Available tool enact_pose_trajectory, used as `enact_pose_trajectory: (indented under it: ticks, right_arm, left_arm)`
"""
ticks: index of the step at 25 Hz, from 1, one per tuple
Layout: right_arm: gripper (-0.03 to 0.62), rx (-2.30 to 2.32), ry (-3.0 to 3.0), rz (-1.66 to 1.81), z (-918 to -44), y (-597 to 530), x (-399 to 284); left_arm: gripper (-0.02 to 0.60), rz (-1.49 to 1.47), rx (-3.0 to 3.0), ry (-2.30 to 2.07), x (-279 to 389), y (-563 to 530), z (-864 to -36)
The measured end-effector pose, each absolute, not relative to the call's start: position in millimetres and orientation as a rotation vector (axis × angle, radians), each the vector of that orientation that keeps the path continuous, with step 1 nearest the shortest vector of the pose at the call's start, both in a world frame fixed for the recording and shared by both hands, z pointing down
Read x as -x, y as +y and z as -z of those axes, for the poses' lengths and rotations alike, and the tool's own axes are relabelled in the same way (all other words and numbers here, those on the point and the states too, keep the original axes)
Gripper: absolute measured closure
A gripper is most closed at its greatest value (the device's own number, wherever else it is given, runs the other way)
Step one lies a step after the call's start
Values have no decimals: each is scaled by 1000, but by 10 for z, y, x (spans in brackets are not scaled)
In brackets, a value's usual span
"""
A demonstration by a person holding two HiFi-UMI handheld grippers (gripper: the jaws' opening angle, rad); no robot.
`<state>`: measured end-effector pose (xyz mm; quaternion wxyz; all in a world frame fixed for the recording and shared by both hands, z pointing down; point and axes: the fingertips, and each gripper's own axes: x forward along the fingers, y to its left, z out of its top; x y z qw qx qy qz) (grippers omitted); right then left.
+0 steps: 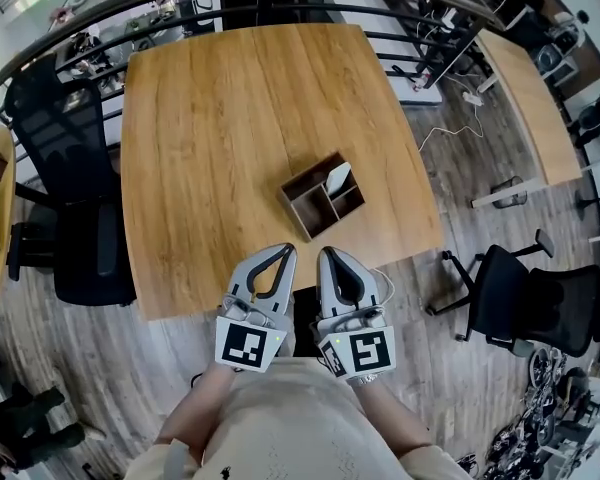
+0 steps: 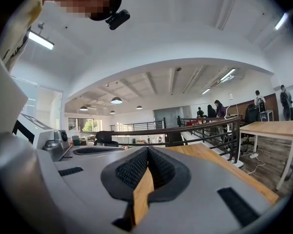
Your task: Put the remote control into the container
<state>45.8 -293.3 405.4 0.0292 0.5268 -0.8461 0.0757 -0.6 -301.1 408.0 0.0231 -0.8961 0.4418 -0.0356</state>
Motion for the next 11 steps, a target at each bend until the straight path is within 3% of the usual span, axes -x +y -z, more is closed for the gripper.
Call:
enact_pose_trajectory:
  ticks: [11]
  right_arm:
    - [576, -1683, -2537, -285, -4174, -2916, -642]
  left_arm:
    - [571, 81, 2777, 1389, -84, -3053, -4081]
